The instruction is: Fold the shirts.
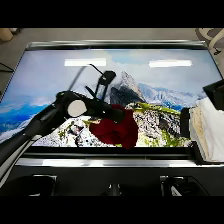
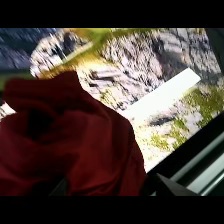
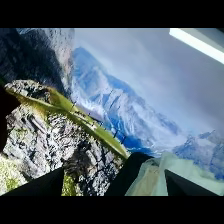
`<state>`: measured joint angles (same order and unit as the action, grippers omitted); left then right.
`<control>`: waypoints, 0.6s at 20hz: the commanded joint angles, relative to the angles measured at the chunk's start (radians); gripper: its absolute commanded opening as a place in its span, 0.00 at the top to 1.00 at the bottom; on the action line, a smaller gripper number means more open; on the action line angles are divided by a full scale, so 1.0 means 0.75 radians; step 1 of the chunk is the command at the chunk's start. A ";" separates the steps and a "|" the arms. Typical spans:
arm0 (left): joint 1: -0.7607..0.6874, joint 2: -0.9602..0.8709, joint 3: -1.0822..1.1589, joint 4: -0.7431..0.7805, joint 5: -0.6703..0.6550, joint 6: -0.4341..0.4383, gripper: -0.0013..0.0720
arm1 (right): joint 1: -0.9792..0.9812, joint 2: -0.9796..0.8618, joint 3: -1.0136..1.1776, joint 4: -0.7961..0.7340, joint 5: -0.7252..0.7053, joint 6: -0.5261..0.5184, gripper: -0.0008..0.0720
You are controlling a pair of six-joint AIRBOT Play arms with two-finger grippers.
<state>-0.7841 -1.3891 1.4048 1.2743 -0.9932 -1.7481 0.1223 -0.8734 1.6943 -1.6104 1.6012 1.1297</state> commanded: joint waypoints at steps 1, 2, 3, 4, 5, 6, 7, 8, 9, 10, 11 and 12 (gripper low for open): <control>0.050 -0.065 0.107 0.014 -0.257 0.090 0.06 | -0.001 -0.087 -0.016 0.098 0.235 -0.002 0.07; 0.107 -0.042 0.157 0.110 -0.353 0.098 0.06 | -0.001 -0.129 -0.044 0.133 0.247 -0.002 0.07; 0.176 -0.009 0.191 0.206 -0.433 0.098 0.06 | -0.001 -0.165 -0.083 0.175 0.235 -0.003 0.07; 0.249 0.031 0.197 0.263 -0.485 0.098 0.06 | -0.001 -0.204 -0.136 0.228 0.212 -0.011 0.07; 0.320 0.062 0.191 0.272 -0.533 0.097 0.06 | -0.001 -0.239 -0.197 0.277 0.176 -0.025 0.07; 0.385 0.085 0.167 0.260 -0.577 0.097 0.06 | 0.000 -0.272 -0.268 0.322 0.135 -0.037 0.07; 0.430 0.102 0.117 0.252 -0.598 0.096 0.08 | 0.000 -0.306 -0.353 0.367 0.079 -0.046 0.07; 0.460 0.115 0.030 0.251 -0.597 0.097 0.17 | 0.000 -0.340 -0.442 0.418 0.016 -0.053 0.07; 0.475 0.119 -0.071 0.250 -0.592 0.096 0.20 | 0.000 -0.376 -0.525 0.483 -0.030 -0.073 0.12; 0.479 0.119 -0.193 0.239 -0.558 0.096 0.20 | 0.000 -0.411 -0.592 0.546 -0.042 -0.091 0.14; 0.479 0.119 -0.308 0.213 -0.490 0.096 0.20 | 0.000 -0.447 -0.647 0.604 -0.041 -0.127 0.14; 0.479 0.118 -0.422 0.153 -0.395 0.096 0.19 | 0.000 -0.479 -0.697 0.639 -0.041 -0.161 0.14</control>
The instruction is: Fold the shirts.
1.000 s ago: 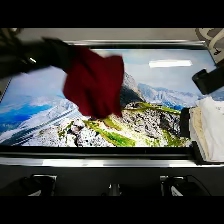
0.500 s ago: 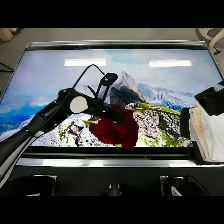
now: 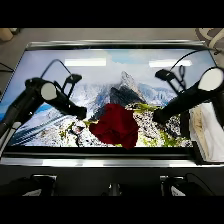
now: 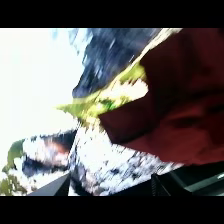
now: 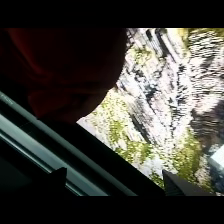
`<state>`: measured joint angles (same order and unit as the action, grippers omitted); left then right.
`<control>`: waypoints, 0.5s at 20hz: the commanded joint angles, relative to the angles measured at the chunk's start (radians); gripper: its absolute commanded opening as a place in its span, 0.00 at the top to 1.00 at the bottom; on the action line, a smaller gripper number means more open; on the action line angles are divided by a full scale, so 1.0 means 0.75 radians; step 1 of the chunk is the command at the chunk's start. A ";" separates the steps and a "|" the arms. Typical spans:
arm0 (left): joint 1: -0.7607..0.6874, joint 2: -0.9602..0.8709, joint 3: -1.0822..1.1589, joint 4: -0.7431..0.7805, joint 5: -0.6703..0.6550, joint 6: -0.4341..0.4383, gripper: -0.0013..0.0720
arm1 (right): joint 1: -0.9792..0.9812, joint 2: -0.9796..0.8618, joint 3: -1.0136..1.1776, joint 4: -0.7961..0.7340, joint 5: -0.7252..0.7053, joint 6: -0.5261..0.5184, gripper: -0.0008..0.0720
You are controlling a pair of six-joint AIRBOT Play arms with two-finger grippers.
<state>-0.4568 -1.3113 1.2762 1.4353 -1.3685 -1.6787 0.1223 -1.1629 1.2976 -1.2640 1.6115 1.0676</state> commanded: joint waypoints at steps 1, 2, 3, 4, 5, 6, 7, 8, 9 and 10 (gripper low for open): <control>0.045 0.014 -0.341 -0.148 0.200 0.004 0.19 | 0.000 -0.116 -0.207 0.185 -0.056 -0.095 0.14; 0.045 0.010 -0.420 -0.247 0.293 0.005 0.19 | 0.000 -0.138 -0.242 0.180 -0.076 -0.099 0.14; 0.044 0.005 -0.475 -0.339 0.367 0.005 0.19 | 0.000 -0.155 -0.274 0.180 -0.104 -0.110 0.14; 0.044 0.002 -0.519 -0.444 0.437 0.026 0.19 | 0.000 -0.174 -0.300 0.180 -0.130 -0.120 0.14; 0.044 -0.003 -0.546 -0.541 0.490 0.068 0.19 | 0.000 -0.192 -0.320 0.180 -0.156 -0.128 0.13; 0.044 -0.009 -0.559 -0.612 0.525 0.101 0.19 | 0.000 -0.210 -0.334 0.181 -0.181 -0.130 0.13; 0.040 -0.015 -0.561 -0.669 0.548 0.126 0.19 | 0.000 -0.232 -0.342 0.183 -0.202 -0.140 0.13; 0.033 -0.021 -0.561 -0.706 0.571 0.136 0.19 | 0.000 -0.257 -0.351 0.196 -0.222 -0.160 0.13; 0.024 -0.028 -0.561 -0.738 0.593 0.136 0.19 | 0.000 -0.285 -0.358 0.217 -0.237 -0.177 0.13; 0.015 -0.035 -0.561 -0.765 0.612 0.136 0.19 | 0.000 -0.318 -0.364 0.244 -0.244 -0.196 0.13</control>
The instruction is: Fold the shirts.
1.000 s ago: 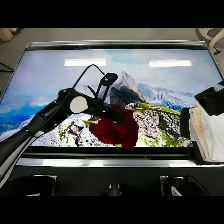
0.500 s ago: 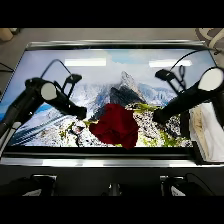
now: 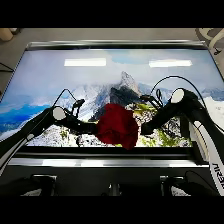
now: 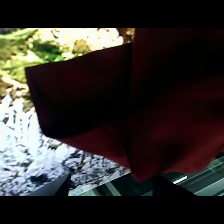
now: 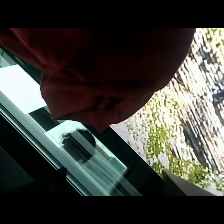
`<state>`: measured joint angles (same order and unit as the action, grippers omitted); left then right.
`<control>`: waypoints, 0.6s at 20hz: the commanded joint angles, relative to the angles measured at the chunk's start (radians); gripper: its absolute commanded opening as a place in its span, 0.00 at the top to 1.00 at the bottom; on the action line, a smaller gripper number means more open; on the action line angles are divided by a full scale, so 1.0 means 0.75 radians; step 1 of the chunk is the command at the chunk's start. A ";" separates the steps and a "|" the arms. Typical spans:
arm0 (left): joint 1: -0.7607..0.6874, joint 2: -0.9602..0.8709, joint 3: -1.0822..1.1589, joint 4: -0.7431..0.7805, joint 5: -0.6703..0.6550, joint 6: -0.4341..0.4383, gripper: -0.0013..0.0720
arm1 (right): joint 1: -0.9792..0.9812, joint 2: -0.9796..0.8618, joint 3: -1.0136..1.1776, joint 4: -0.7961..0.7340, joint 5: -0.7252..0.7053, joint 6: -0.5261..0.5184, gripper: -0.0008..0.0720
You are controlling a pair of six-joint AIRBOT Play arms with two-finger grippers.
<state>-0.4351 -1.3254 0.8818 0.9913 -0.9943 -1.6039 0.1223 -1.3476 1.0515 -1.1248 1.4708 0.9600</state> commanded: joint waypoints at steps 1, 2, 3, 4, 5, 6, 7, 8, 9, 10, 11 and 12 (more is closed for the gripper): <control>-0.023 -0.021 -0.035 -0.195 0.138 0.036 0.20 | 0.000 -0.106 -0.041 0.082 -0.059 -0.067 0.13; -0.032 -0.024 -0.035 -0.215 0.166 0.036 0.20 | 0.000 -0.135 -0.051 0.104 -0.062 -0.076 0.13; -0.044 -0.027 -0.035 -0.234 0.194 0.035 0.20 | 0.000 -0.159 -0.068 0.132 -0.069 -0.083 0.13; -0.052 -0.032 -0.035 -0.252 0.214 0.035 0.32 | 0.002 -0.180 -0.088 0.158 -0.074 -0.093 0.13; -0.055 -0.039 -0.035 -0.272 0.231 0.034 0.42 | 0.002 -0.189 -0.110 0.184 -0.081 -0.104 0.13; -0.059 -0.044 -0.035 -0.276 0.249 0.030 0.60 | 0.002 -0.189 -0.140 0.215 -0.094 -0.125 0.13; -0.060 -0.044 -0.035 -0.276 0.270 0.031 0.89 | 0.002 -0.189 -0.168 0.242 -0.104 -0.135 0.13; -0.059 -0.043 -0.034 -0.276 0.285 0.031 0.94 | 0.002 -0.190 -0.192 0.266 -0.118 -0.150 0.13; -0.059 -0.043 -0.031 -0.275 0.291 0.032 0.94 | 0.002 -0.190 -0.213 0.278 -0.144 -0.156 0.13; -0.059 -0.043 -0.026 -0.275 0.294 0.032 0.94 | 0.002 -0.190 -0.229 0.283 -0.172 -0.155 0.13; -0.059 -0.043 -0.021 -0.275 0.293 0.032 0.95 | 0.002 -0.190 -0.247 0.298 -0.204 -0.155 0.13; -0.059 -0.040 -0.021 -0.276 0.294 0.032 0.94 | 0.002 -0.190 -0.262 0.316 -0.231 -0.155 0.14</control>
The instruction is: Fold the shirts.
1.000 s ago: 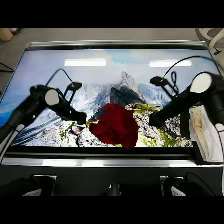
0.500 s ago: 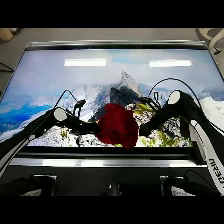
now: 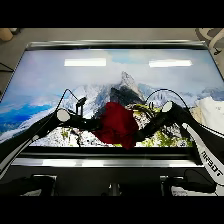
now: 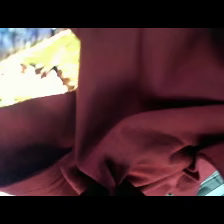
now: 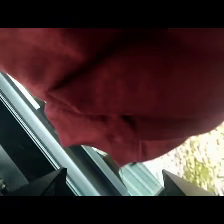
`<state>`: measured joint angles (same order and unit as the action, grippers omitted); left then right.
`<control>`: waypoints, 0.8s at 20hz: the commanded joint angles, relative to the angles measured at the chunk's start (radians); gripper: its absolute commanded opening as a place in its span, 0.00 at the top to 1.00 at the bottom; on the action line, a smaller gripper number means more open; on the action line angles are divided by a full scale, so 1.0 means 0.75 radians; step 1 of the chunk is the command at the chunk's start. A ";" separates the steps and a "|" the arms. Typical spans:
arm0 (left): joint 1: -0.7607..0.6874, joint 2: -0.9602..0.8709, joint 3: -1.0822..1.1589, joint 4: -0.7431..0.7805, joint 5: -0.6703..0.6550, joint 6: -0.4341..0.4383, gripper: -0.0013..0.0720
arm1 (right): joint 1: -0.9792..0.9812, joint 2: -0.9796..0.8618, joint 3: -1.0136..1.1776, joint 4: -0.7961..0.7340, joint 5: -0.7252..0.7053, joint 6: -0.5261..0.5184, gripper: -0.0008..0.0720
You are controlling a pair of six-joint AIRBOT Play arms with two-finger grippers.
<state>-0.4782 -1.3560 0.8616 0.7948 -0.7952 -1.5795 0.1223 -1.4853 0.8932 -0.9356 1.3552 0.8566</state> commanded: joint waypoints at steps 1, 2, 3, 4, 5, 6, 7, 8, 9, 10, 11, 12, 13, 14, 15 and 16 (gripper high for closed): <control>-0.002 0.002 0.006 -0.014 0.029 -0.001 0.95 | 0.002 -0.006 -0.067 0.095 -0.102 -0.017 0.15; -0.002 0.002 0.006 -0.014 0.029 -0.001 0.94 | 0.002 -0.006 -0.080 0.126 -0.117 -0.017 0.20; -0.002 0.002 0.006 -0.014 0.030 -0.001 0.95 | 0.002 -0.006 -0.094 0.156 -0.135 -0.017 0.27; -0.002 0.003 0.006 -0.014 0.036 0.003 0.94 | 0.002 -0.006 -0.101 0.171 -0.143 -0.017 0.35; -0.002 0.004 0.007 -0.014 0.044 0.002 0.95 | 0.002 -0.006 -0.103 0.170 -0.143 -0.017 0.57; -0.002 0.004 0.013 -0.013 0.046 0.003 0.95 | 0.001 -0.006 -0.103 0.172 -0.142 -0.017 0.72; -0.002 0.004 0.025 -0.013 0.049 0.003 0.95 | 0.001 -0.006 -0.103 0.172 -0.136 -0.017 0.93; -0.002 0.004 0.042 -0.013 0.049 0.004 0.95 | 0.001 -0.006 -0.102 0.172 -0.128 -0.018 0.97; -0.002 0.008 0.065 -0.012 0.050 0.021 0.95 | 0.001 0.001 -0.101 0.170 -0.116 -0.033 0.97; -0.001 0.020 0.096 -0.009 0.049 0.066 0.95 | 0.001 0.021 -0.090 0.163 -0.095 -0.069 0.97; -0.001 0.047 0.143 0.009 0.049 0.116 0.95 | -0.001 0.068 -0.062 0.131 -0.078 -0.091 0.97; -0.001 0.089 0.210 0.057 0.049 0.169 0.95 | -0.001 0.132 -0.016 0.070 -0.058 -0.106 0.97; -0.001 0.138 0.288 0.138 0.049 0.199 0.95 | -0.001 0.219 0.063 -0.009 -0.035 -0.132 0.97; 0.002 0.195 0.390 0.260 0.049 0.197 0.95 | -0.002 0.308 0.164 -0.084 -0.021 -0.144 0.97; 0.012 0.253 0.497 0.356 0.047 0.194 0.95 | -0.002 0.409 0.307 -0.170 0.002 -0.146 0.97; 0.036 0.317 0.625 0.437 0.048 0.145 0.95 | -0.002 0.502 0.458 -0.250 0.009 -0.135 0.97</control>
<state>-0.4713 -1.2175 1.1427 0.9394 -0.7647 -1.4719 0.1223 -1.2690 1.0290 -0.9604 1.3293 0.7731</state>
